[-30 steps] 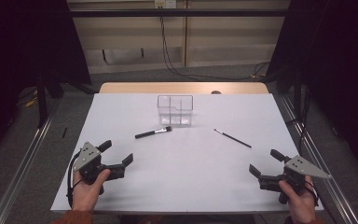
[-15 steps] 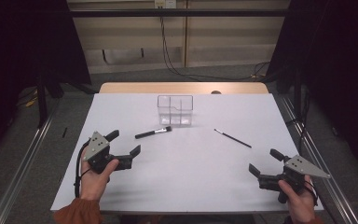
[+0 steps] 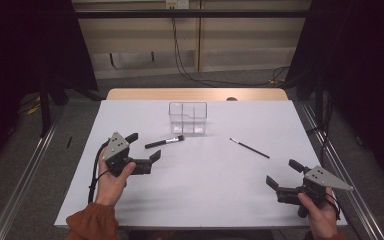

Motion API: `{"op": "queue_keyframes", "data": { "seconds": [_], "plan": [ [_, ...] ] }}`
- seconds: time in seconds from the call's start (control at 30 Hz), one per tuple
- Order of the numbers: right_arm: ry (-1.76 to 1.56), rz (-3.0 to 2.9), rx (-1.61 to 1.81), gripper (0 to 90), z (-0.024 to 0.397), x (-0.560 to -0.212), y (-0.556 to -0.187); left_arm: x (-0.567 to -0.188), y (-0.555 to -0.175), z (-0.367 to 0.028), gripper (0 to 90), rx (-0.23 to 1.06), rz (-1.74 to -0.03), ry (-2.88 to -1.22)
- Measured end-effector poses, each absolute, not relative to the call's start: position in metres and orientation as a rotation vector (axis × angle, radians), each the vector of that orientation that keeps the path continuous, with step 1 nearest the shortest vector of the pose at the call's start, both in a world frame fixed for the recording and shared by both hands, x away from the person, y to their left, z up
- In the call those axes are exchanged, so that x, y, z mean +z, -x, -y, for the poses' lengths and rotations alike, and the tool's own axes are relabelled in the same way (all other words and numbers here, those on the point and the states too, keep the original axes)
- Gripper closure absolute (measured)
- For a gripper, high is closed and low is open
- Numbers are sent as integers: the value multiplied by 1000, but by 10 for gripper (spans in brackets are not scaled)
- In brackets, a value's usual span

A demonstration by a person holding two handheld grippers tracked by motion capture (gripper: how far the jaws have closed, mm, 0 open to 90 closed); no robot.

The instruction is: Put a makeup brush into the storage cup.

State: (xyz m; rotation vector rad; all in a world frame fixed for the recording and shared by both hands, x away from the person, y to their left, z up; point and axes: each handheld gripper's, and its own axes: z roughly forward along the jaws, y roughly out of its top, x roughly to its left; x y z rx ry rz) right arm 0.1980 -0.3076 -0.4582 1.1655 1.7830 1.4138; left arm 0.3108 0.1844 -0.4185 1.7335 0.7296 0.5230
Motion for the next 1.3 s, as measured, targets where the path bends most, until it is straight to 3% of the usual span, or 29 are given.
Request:
{"op": "queue_keyframes", "data": {
  "seconds": [1.3],
  "plan": [
    [-1158, -1803, 1409, 0, 306, -459, -198, -392, -397, -153, 17, 550, -714, -1795]
  ]
}}
